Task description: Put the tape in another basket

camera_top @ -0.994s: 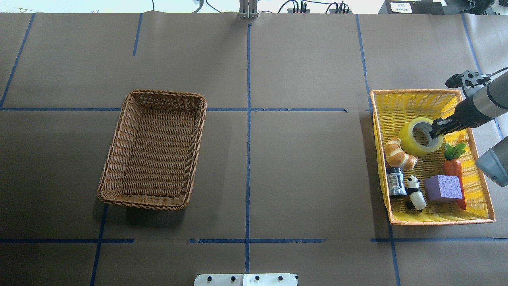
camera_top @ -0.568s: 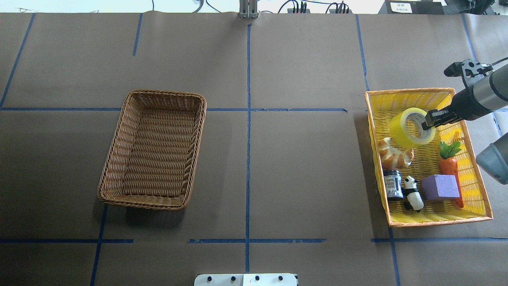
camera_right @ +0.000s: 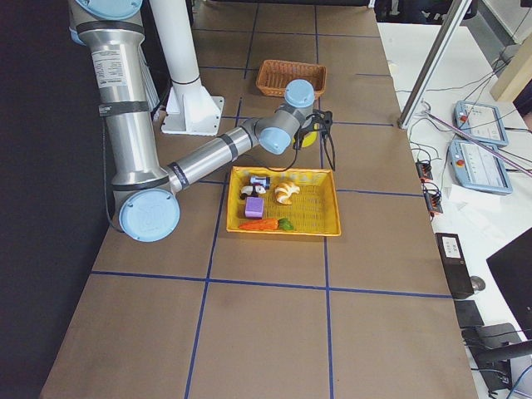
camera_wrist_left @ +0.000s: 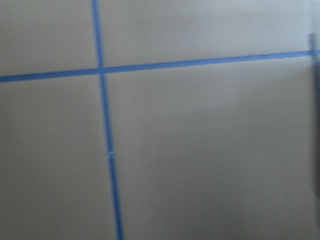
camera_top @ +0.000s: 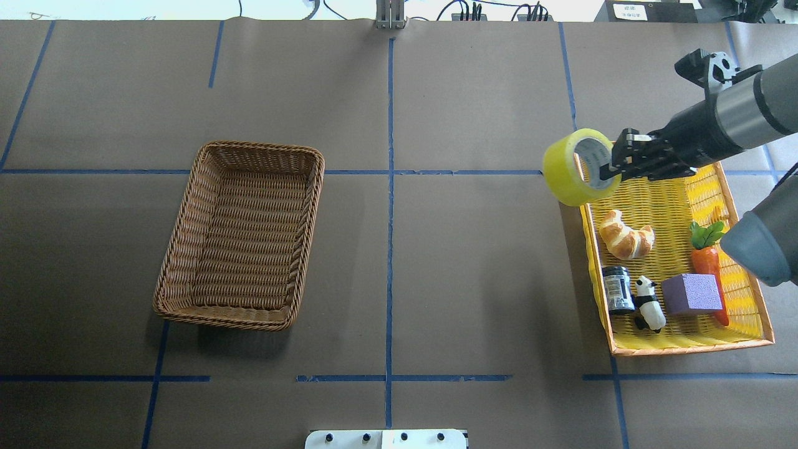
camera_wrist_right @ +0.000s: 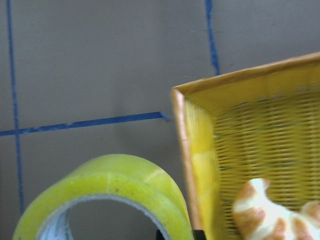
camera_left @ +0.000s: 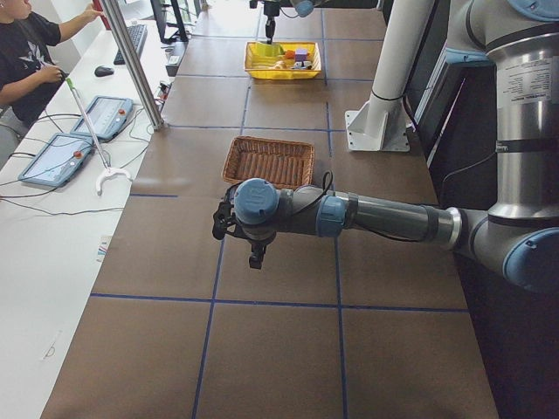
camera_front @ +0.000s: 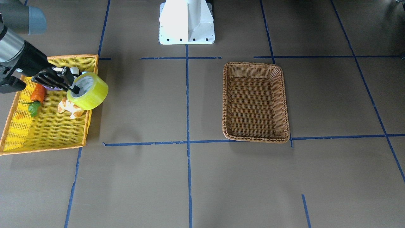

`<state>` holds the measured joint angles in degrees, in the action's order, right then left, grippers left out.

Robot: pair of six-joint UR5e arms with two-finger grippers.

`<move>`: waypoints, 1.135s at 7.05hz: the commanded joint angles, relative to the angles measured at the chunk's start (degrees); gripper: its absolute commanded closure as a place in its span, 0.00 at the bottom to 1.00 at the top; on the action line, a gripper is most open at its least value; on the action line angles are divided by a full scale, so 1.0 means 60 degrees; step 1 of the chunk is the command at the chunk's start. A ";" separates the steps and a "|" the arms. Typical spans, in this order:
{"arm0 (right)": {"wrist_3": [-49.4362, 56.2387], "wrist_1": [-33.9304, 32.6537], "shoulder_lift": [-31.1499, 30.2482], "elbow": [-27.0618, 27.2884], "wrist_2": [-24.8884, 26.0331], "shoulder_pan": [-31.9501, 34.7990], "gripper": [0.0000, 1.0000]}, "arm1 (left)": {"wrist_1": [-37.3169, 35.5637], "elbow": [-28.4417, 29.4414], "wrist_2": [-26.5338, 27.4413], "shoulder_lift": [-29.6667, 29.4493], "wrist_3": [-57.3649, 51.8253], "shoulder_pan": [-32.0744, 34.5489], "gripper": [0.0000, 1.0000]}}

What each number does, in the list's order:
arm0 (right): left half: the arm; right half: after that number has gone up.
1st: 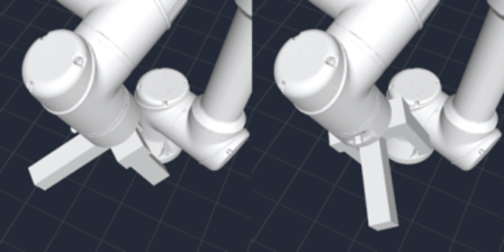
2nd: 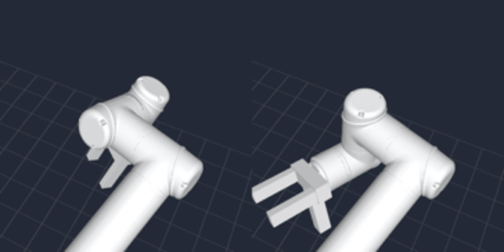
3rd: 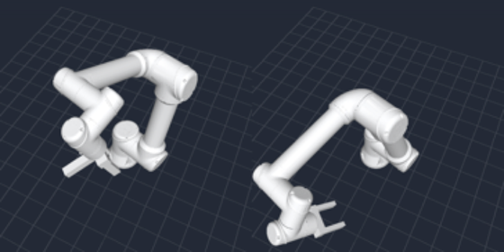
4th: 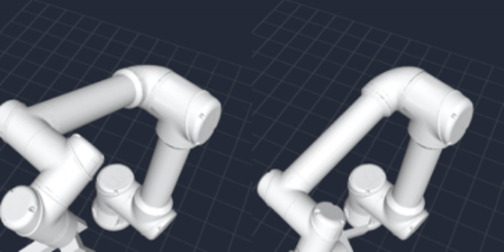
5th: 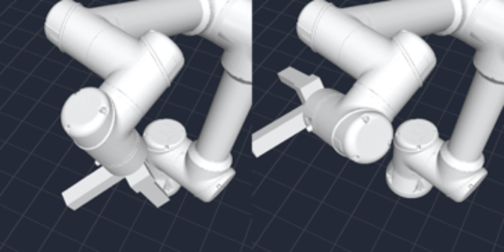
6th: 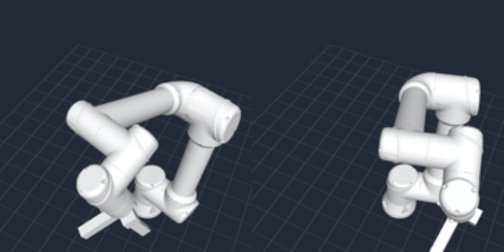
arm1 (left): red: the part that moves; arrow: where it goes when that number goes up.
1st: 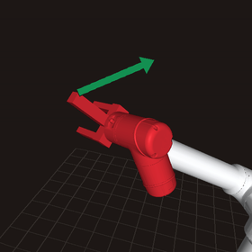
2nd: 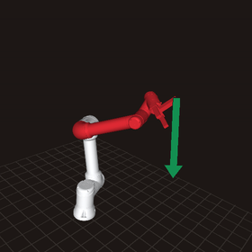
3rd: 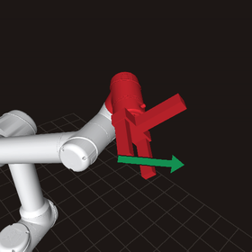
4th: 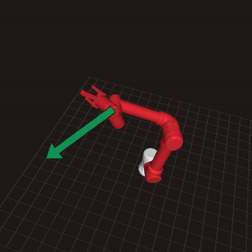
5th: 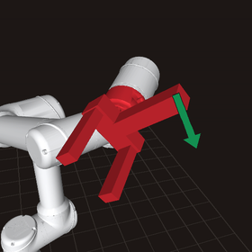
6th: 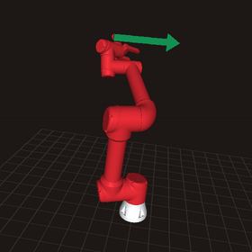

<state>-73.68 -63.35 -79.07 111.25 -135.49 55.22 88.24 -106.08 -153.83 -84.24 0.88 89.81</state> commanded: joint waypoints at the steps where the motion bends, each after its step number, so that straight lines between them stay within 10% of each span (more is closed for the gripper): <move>1: -0.3074 0.1393 0.1105 0.0282 0.0574 -0.1607 1.00 | 0.1760 -0.0029 -0.1850 -0.0941 0.2682 -0.0566 0.00; 3: -0.4804 0.3853 0.1239 0.0253 0.2913 -0.3423 1.00 | 0.3377 -0.0088 -0.1858 -0.2286 0.6338 -0.1517 0.00; 5: -0.5643 0.4913 0.1357 0.0296 0.2981 -0.3549 1.00 | 0.3516 -0.0088 -0.1755 -0.4101 0.9329 -0.2907 0.00; 8: -0.6806 0.6237 0.1357 0.0253 0.3025 -0.3549 1.00 | 0.5277 -0.0806 0.1150 -0.4724 1.1577 -0.5143 0.00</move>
<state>-113.26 -27.48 -70.95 112.81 -117.46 33.97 113.86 -110.00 -154.16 -111.76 64.61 65.38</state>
